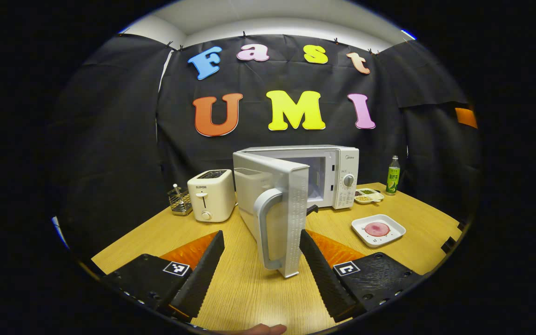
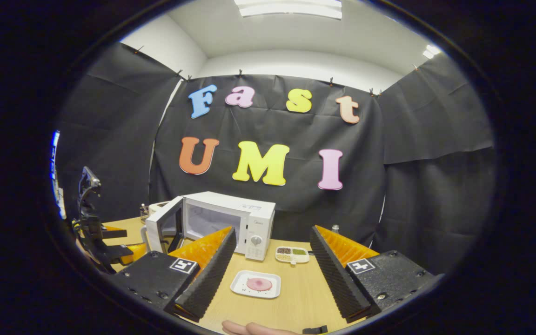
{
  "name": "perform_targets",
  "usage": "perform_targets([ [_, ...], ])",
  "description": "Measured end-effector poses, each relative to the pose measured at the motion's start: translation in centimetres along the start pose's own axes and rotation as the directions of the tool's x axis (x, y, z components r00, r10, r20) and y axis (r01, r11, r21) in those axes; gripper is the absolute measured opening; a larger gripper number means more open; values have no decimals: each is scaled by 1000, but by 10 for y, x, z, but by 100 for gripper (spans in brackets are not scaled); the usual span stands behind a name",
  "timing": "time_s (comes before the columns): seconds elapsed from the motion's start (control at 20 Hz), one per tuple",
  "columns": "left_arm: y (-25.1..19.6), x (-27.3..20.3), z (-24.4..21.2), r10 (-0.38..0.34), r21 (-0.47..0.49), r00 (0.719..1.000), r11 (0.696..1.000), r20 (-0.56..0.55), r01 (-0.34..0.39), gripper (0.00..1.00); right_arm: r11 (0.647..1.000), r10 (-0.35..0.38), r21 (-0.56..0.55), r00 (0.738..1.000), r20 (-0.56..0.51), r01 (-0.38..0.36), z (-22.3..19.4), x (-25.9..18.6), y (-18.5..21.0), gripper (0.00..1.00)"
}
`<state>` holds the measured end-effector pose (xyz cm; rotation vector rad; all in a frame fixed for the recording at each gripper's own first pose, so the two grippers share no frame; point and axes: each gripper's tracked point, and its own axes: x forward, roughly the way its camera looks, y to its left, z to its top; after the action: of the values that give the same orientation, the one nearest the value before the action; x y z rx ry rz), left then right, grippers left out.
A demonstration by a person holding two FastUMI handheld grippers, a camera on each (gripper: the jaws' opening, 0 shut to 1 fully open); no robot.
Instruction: Open the microwave oven with the left hand, put the food in, and close the microwave oven.
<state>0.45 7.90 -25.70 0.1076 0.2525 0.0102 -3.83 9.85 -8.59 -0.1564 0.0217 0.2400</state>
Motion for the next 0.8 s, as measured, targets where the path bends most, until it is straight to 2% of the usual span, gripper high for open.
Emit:
perform_targets([
  [0.15, -8, -19, 17, -2, -44, 1000, 999, 13, 3, 95, 1000, -10, -12, 1000, -10, 10, 4, 10, -7, 100],
  [0.35, -16, -30, 46, -9, -47, 999, 999, 34, 10, 95, 999, -31, -6, 999, -28, 31, 11, 28, -25, 100],
  [0.4, -17, -32, 53, -8, -43, 999, 999, 39, 10, 96, 999, -38, -4, 998, -43, 38, 10, 33, -31, 96],
  [0.55, -23, -32, 73, -8, -43, 998, 999, 57, 11, 96, 999, -38, 23, 996, -87, 40, 9, 52, -44, 96],
  [0.65, -25, -30, 84, -8, -49, 998, 999, 58, 11, 96, 999, -39, 30, 992, -122, 43, 3, 66, -57, 100],
  [0.8, -30, -23, 98, -10, -55, 999, 998, 53, 12, 96, 999, -34, 20, 981, -190, 39, -14, 96, -76, 100],
])
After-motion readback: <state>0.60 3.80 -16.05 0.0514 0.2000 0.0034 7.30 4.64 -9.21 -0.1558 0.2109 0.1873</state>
